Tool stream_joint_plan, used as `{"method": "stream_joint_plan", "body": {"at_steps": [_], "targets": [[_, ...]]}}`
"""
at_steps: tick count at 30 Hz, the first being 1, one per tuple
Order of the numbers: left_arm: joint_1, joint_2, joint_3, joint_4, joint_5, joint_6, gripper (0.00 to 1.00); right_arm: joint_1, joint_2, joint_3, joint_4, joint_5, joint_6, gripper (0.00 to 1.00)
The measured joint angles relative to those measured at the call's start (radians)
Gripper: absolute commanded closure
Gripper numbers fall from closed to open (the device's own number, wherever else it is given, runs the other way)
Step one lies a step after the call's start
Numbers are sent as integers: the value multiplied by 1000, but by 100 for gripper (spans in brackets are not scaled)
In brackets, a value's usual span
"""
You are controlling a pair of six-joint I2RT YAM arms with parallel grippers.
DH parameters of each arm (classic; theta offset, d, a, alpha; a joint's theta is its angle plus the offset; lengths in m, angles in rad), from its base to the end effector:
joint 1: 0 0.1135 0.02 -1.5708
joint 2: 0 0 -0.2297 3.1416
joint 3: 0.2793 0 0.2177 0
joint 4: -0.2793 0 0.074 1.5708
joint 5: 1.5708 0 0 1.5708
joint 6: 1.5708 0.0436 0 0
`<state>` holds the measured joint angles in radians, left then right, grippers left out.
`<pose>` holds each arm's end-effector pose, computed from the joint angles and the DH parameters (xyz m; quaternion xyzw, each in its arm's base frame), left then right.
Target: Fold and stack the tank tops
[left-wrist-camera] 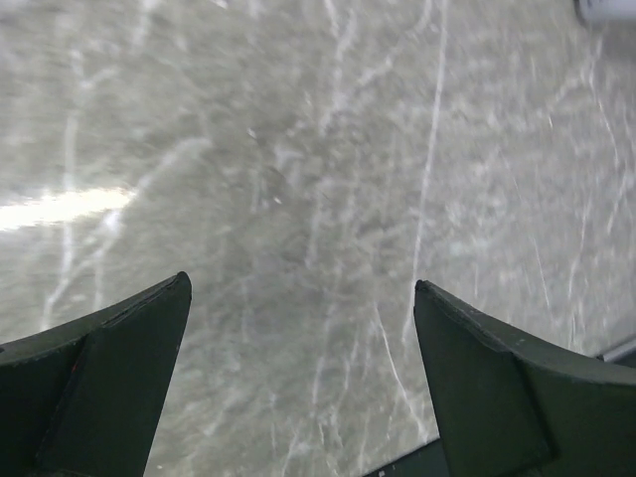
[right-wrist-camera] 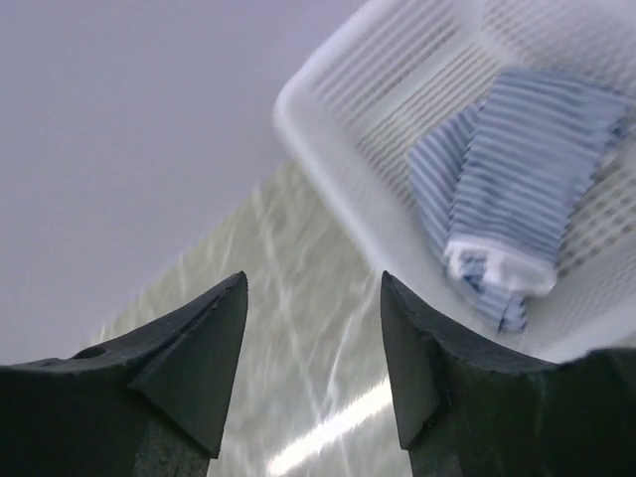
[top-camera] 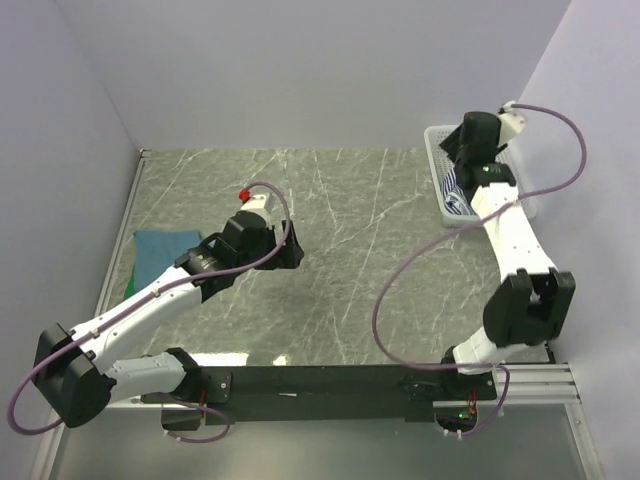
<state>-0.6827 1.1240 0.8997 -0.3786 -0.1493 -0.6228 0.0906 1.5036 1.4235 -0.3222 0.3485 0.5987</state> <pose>0.1861 -0.1430 0.2662 -0.0082 0.8833 -0.2294 0.4087 0.3238 0.0145 0.3407 0.2990 0.7711 0.0474 0.5601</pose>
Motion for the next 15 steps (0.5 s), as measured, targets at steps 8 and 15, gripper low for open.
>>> {"method": "stream_joint_plan", "body": {"at_steps": [8,15], "targets": [[-35,14,8,30,71,27,1,-192,408,260,-17,49,48,34],[-37,-17,-13,54,127,26,1,-246,750,507,-170,5,56,33]]}}
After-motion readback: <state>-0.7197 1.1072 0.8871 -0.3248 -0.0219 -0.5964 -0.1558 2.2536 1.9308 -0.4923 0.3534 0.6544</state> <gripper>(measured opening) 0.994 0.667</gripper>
